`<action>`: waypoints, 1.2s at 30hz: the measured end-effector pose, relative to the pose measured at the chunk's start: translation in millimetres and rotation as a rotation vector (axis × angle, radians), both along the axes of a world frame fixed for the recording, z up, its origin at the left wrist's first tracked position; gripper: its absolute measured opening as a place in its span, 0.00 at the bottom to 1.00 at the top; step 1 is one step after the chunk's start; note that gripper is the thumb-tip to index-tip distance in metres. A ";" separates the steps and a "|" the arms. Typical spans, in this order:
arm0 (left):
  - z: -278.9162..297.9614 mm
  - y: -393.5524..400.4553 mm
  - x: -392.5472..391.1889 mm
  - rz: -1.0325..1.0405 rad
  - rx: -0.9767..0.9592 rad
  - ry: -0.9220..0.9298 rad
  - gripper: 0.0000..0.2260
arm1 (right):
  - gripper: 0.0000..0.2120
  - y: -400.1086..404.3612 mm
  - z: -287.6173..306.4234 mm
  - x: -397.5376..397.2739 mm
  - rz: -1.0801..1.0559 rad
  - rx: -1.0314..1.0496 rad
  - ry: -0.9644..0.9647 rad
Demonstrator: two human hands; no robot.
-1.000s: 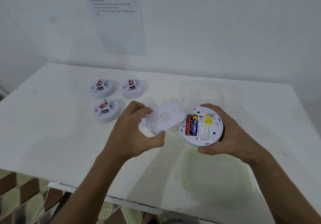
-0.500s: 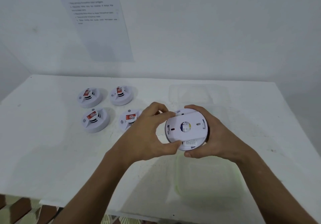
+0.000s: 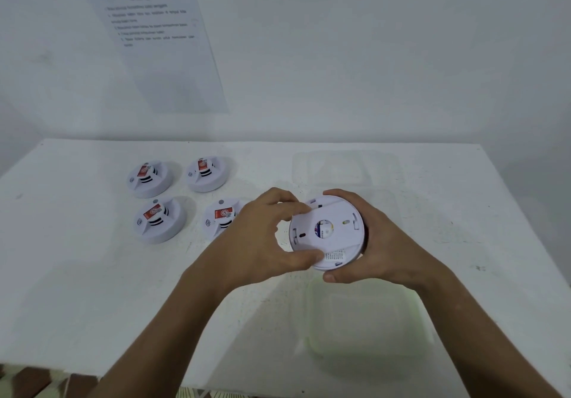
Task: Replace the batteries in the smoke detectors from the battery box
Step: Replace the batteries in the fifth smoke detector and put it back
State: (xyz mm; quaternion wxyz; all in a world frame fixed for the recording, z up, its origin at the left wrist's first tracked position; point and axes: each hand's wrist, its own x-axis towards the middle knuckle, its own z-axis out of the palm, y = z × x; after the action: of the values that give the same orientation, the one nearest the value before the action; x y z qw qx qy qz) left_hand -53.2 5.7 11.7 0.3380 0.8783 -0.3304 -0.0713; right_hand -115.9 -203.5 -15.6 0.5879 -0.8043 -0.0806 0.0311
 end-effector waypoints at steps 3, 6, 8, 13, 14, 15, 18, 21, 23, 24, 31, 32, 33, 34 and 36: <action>2.7 -0.9 1.4 -0.008 0.058 0.018 0.28 | 0.45 -0.1 0.7 2.7 0.018 -0.008 -0.005; 3.7 -1.2 2.3 -0.007 0.125 0.027 0.30 | 0.44 -0.1 -1.7 6.0 0.039 -0.043 -0.006; 2.9 -2.1 3.4 -0.017 0.139 0.017 0.30 | 0.44 0.8 -3.7 7.6 0.045 -0.067 -0.015; 2.1 -2.5 5.5 -0.052 0.044 0.081 0.22 | 0.42 0.4 -3.0 10.7 0.044 -0.051 -0.040; 1.8 -2.1 6.4 -0.069 0.034 0.090 0.20 | 0.41 0.3 -2.6 11.4 0.042 -0.047 -0.041; 1.3 -1.5 7.5 -0.086 0.027 0.097 0.19 | 0.41 0.1 -2.3 11.9 0.041 -0.041 -0.038; -2.2 0.9 10.9 -0.108 0.028 0.107 0.25 | 0.41 -1.8 -2.7 12.3 0.044 -0.011 -0.018; -4.4 3.3 13.0 -0.115 0.032 0.123 0.32 | 0.43 -4.1 -4.5 14.0 0.080 -0.002 0.017; -5.6 5.0 12.4 -0.125 -0.002 0.133 0.33 | 0.44 -5.1 -5.7 14.6 0.088 0.017 0.032; -6.8 5.5 11.7 -0.114 -0.042 0.149 0.33 | 0.44 -6.0 -6.0 14.5 0.084 0.025 0.034; -12.9 9.1 2.2 -0.022 -0.279 0.597 0.33 | 0.44 -5.8 -4.3 17.9 0.010 0.077 -0.067; -11.9 9.7 1.7 -0.030 -0.303 0.583 0.31 | 0.45 -4.2 -5.0 19.1 0.009 0.064 -0.072; -11.3 10.5 2.4 -0.027 -0.307 0.542 0.31 | 0.45 -2.9 -5.9 20.1 0.001 0.034 -0.078; -11.3 11.5 3.6 -0.023 -0.299 0.491 0.31 | 0.46 -1.4 -6.8 21.5 -0.015 -0.015 -0.086; -12.3 14.2 5.4 -0.017 -0.281 0.412 0.32 | 0.48 1.3 -6.7 23.1 -0.049 -0.131 -0.086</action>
State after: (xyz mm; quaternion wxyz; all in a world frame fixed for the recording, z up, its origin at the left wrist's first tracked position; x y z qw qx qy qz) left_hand -47.9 19.8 -0.6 0.5166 0.7868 -0.2685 -0.2048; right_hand -92.8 -202.2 -22.2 0.5307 -0.8433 -0.0839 -0.0127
